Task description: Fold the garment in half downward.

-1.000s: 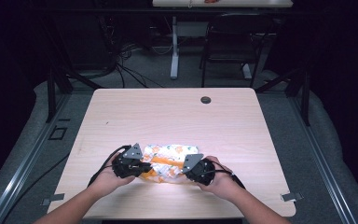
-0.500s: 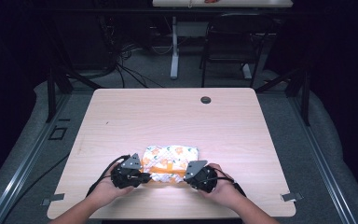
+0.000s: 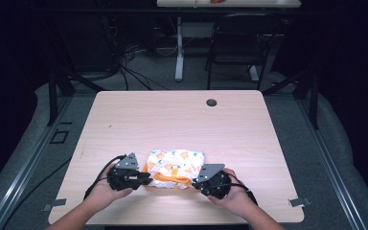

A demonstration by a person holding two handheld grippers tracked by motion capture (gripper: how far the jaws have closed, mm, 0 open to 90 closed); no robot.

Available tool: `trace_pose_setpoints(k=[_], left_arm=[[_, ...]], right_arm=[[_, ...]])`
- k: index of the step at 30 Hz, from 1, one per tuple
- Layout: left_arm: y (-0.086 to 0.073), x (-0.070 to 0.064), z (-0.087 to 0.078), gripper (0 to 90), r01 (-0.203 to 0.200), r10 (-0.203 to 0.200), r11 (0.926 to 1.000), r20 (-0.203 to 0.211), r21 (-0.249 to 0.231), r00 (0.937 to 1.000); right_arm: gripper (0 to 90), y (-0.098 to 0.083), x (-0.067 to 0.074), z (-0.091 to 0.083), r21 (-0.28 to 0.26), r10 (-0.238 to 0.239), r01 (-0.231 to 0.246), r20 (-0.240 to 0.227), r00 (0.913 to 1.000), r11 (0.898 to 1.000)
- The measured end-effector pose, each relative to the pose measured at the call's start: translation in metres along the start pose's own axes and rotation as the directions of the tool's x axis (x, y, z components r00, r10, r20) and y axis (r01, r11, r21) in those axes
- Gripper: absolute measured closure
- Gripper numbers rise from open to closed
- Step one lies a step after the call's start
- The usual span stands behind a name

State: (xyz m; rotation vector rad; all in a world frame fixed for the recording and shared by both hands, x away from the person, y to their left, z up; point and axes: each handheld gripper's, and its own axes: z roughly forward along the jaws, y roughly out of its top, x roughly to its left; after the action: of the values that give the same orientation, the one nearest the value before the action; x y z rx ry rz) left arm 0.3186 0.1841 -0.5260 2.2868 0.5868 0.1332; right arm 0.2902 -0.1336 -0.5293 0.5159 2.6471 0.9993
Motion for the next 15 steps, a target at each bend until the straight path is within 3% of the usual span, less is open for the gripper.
trace_pose_setpoints(k=[2,5,7,11,15], left_arm=[[0.005,0.007,-0.005,73.1,0.031,-0.032,0.9990,-0.029,-0.034,0.9991],[0.008,0.011,0.001,68.0,0.059,-0.060,0.9980,-0.051,-0.023,0.9969],[0.008,0.011,0.005,63.4,0.061,-0.061,0.9981,-0.054,-0.011,0.9966],[-0.002,0.006,0.023,57.1,0.031,-0.028,0.9976,-0.045,0.062,0.9986],[-0.013,0.004,0.028,55.1,0.032,-0.028,0.9959,-0.049,0.084,0.9984]], right_arm=[[81.2,0.002,-0.005,-0.004,-0.015,0.013,-0.013,0.029,0.9995,1.000],[76.3,0.003,-0.010,-0.001,-0.012,0.050,-0.049,0.055,0.9972,0.999],[72.6,0.003,-0.010,0.006,0.013,0.047,-0.048,0.052,0.9975,0.999],[70.5,0.000,-0.005,0.017,0.034,0.043,-0.044,0.026,0.9987,0.998],[68.3,-0.005,-0.001,0.025,0.065,0.034,-0.035,0.014,0.9993,0.997]])
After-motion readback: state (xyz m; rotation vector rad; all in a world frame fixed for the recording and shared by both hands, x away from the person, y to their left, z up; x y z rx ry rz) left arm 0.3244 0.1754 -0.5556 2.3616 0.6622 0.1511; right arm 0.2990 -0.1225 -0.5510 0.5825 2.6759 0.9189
